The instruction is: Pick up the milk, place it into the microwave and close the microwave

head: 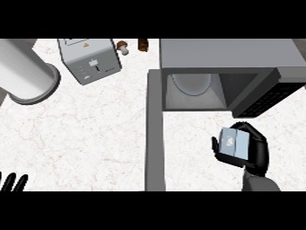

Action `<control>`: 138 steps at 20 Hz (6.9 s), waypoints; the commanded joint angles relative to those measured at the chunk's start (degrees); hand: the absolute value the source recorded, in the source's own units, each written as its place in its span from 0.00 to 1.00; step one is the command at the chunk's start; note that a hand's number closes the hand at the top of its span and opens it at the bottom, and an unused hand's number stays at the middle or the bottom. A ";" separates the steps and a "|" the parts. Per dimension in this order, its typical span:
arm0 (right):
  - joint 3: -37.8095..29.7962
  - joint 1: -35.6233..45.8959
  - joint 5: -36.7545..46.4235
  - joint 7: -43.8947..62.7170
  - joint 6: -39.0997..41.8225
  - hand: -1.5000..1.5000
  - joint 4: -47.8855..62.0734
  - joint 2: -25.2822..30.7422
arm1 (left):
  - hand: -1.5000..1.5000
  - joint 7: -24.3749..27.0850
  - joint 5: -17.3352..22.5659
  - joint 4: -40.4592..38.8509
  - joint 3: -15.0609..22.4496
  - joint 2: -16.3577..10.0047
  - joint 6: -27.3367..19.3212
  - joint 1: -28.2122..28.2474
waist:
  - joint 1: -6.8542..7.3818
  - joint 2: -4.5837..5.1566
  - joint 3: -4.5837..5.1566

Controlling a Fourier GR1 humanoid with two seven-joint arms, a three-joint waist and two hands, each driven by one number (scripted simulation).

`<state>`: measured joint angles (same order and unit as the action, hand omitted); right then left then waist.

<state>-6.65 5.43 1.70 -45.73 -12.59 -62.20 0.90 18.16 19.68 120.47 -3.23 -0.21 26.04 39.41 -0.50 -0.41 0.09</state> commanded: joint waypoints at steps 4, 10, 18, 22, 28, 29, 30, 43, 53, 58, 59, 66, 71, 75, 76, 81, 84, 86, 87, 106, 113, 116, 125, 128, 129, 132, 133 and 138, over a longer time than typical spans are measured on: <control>9.35 -14.60 0.87 7.32 2.09 1.00 -19.86 -0.88 | 0.00 1.57 0.17 1.43 0.61 0.20 -0.60 1.61 | 0.40 0.22 -0.06; 16.90 -17.02 -9.09 13.88 4.16 1.00 -30.94 -0.89 | 0.00 -1.30 2.75 1.92 -1.15 -0.34 -1.86 0.47 | 0.37 0.28 -0.09; 19.91 -6.35 -3.43 16.91 -7.95 1.00 -25.49 -0.90 | 0.00 0.62 4.06 1.45 -3.64 -1.00 0.93 2.59 | 1.13 0.38 -0.09; 19.69 0.31 -2.44 22.14 -12.09 1.00 -21.95 -0.90 | 0.00 0.69 3.64 -4.80 -5.46 -1.38 0.91 -3.20 | 0.95 0.42 -0.07; 19.79 10.94 -3.36 19.95 -18.18 1.00 -7.51 -0.90 | 0.00 -1.30 3.16 -1.06 -4.29 0.12 -0.17 -1.18 | 1.41 0.50 -0.11; 19.61 14.94 -2.67 24.18 -19.07 1.00 -6.28 -0.90 | 0.00 -0.09 5.11 -2.75 -7.30 -1.45 2.67 -0.08 | 1.64 0.49 -0.09; 19.31 12.30 -3.66 20.23 -19.25 1.00 -3.46 -0.90 | 0.00 -1.50 6.59 -2.87 -8.25 -2.48 2.97 -0.75 | 1.41 0.51 -0.10; 5.18 36.92 -9.80 9.56 -18.83 1.00 35.33 1.51 | 0.00 -1.66 5.50 -2.41 -8.27 -1.81 3.52 -1.62 | 3.52 1.44 -0.21; 2.99 42.68 -7.19 3.45 -19.21 1.00 49.50 6.55 | 0.00 -0.53 4.24 -5.79 -8.26 -2.42 5.21 -4.99 | 5.36 2.52 -0.32; 3.59 47.33 -4.97 3.08 -24.39 1.00 52.17 8.21 | 0.00 -0.06 4.22 -6.80 -9.17 -2.98 6.06 -4.52 | 6.34 2.56 -0.29; 3.83 45.99 -4.43 1.38 -25.33 1.00 52.75 8.53 | 0.00 -0.77 5.40 -5.65 -9.18 -3.28 6.45 -3.59 | 6.37 2.59 -0.33; 2.86 49.05 -4.11 -0.49 -28.84 1.00 53.35 8.81 | 0.00 0.21 4.22 -8.95 -8.57 -2.21 5.95 -6.71 | 7.04 3.27 -0.41; -0.85 50.63 -6.97 -2.54 -27.74 1.00 51.54 10.92 | 0.00 0.29 4.91 -8.90 -10.02 -3.52 6.45 -6.97 | 7.62 3.54 -0.48; 0.33 51.18 -4.47 -3.61 -35.30 1.00 52.89 11.58 | 0.00 -0.03 4.31 -10.11 -9.04 -3.80 7.38 -7.41 | 8.10 3.78 -0.38; 0.22 51.35 -4.23 -3.09 -38.42 1.00 53.46 11.03 | 0.00 -0.52 3.21 -9.46 -8.77 -3.72 6.27 -8.73 | 7.75 3.81 -0.39; -0.73 53.09 -4.08 -2.00 -42.56 1.00 53.91 11.15 | 0.00 -0.34 3.82 -10.91 -9.26 -3.69 6.02 -10.19 | 8.58 4.12 -0.40; -0.72 53.32 -3.56 -1.54 -42.10 1.00 54.57 12.15 | 0.00 -1.08 3.44 -11.36 -8.17 -3.13 5.74 -10.57 | 8.53 4.25 -0.43; -0.59 53.47 -3.12 -1.87 -42.86 1.00 54.61 11.82 | 0.00 -1.38 4.24 -11.75 -9.17 -4.39 6.04 -11.72 | 8.64 4.33 -0.44; 0.62 47.83 -1.17 8.53 -51.53 1.00 61.82 16.29 | 0.00 -0.57 3.90 -10.30 -9.62 -4.37 6.07 -10.88 | 8.49 5.95 0.44; 11.06 53.72 9.79 14.90 -38.48 0.00 61.54 7.77 | 0.00 0.48 1.35 -12.46 -8.88 -3.74 5.84 -12.92 | 10.63 4.42 -0.49; 7.92 54.13 6.62 12.56 -30.72 0.00 58.19 6.52 | 0.00 0.26 1.75 -12.73 -9.06 -4.21 6.15 -13.73 | 9.11 4.22 -0.60; 5.02 51.58 3.75 9.24 -29.81 0.00 55.74 4.14 | 0.00 1.79 0.83 -13.80 -8.97 -3.71 6.90 -12.58 | 8.08 3.64 -0.54; -1.62 45.47 -2.85 -0.97 -17.63 0.00 52.51 2.14 | 0.00 0.77 0.39 -10.65 -8.83 -3.57 6.42 -10.87 | 5.55 2.72 -0.51; -2.36 41.95 -3.60 -5.17 -9.90 0.00 52.83 4.98 | 0.00 0.63 1.72 -9.70 -9.18 -3.03 6.33 -9.97 | 4.38 2.15 -0.40; -3.28 43.20 -4.40 -4.68 -12.75 0.00 53.05 1.83 | 0.00 1.43 3.37 -11.14 -10.76 -5.15 9.16 -8.58 | 5.12 2.14 -0.35; -3.17 39.98 -4.24 -8.19 -8.36 0.00 53.19 2.44 | 0.00 4.29 1.18 -11.69 -10.82 -3.11 9.71 -5.51 | 3.68 1.36 -0.23; -4.23 38.03 -4.99 -11.40 -10.65 0.00 53.13 1.14 | 0.00 -0.19 2.06 -9.15 -9.64 -3.44 6.85 -8.85 | 3.57 1.72 -0.32; -4.39 35.16 -4.87 -14.55 -7.92 0.00 53.08 0.19 | 0.00 1.56 0.93 -11.61 -10.24 -3.20 9.00 -7.55 | 2.55 1.14 -0.20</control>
<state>-10.28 43.71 -2.61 -55.14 -22.54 -9.12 2.00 18.52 21.27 110.95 -12.96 -3.34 33.72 31.83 2.82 1.06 -0.18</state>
